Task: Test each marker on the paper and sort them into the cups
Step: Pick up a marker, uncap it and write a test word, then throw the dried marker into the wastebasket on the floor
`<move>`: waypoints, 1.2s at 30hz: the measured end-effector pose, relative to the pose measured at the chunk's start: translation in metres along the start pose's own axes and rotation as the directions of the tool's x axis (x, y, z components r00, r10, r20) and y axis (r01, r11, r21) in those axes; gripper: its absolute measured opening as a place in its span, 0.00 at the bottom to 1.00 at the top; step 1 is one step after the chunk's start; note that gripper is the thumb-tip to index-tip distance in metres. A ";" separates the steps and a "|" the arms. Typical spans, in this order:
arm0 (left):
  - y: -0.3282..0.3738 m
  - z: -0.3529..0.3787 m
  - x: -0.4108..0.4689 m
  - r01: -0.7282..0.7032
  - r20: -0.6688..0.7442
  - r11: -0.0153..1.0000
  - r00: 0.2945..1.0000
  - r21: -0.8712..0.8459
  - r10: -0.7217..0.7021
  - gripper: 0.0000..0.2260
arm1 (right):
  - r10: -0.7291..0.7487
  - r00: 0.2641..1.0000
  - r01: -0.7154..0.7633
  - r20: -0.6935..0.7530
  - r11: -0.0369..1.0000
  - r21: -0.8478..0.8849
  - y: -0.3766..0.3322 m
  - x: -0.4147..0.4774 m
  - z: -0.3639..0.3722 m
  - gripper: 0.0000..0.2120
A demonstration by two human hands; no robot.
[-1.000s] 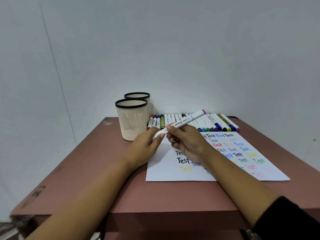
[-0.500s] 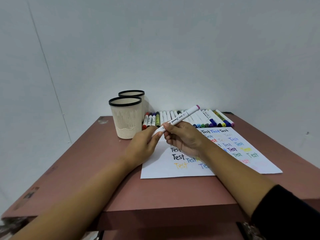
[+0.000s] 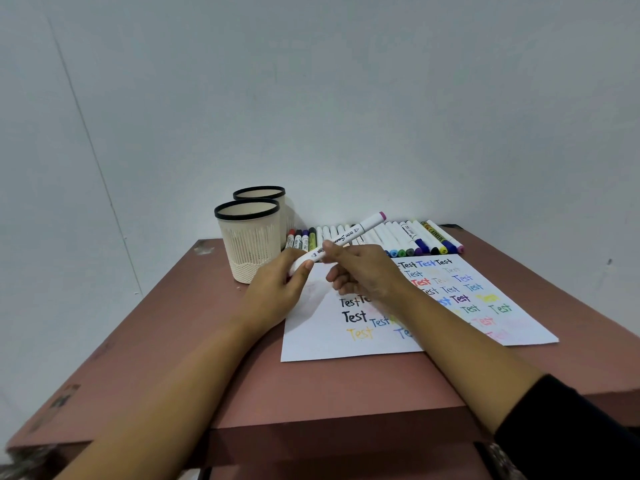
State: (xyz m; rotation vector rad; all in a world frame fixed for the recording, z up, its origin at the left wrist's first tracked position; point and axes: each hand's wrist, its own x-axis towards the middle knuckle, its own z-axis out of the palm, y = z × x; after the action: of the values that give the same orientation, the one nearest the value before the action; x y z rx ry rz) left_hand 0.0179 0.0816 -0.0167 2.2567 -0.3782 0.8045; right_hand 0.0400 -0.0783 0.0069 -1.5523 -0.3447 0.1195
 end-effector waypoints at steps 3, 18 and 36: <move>-0.003 -0.001 0.002 0.066 -0.008 0.996 0.998 0.052 -0.066 0.10 | -0.197 0.975 0.145 -0.107 0.918 -0.370 0.004 0.001 -0.002 0.19; -0.003 -0.005 0.000 0.170 0.072 0.982 0.982 0.086 -0.176 0.10 | -0.543 0.730 0.507 0.416 0.021 -0.862 0.015 0.012 -0.011 0.10; 0.050 0.013 0.025 -0.209 0.458 0.918 0.888 0.338 0.034 0.26 | -0.282 0.925 0.288 0.253 0.088 -0.954 -0.027 -0.038 -0.085 0.14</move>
State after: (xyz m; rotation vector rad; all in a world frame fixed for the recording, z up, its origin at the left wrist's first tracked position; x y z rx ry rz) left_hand 0.0190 0.0362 0.0181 2.8132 -0.6291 0.4345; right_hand 0.0249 -0.1711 0.0298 -2.8072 -0.8550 -0.5820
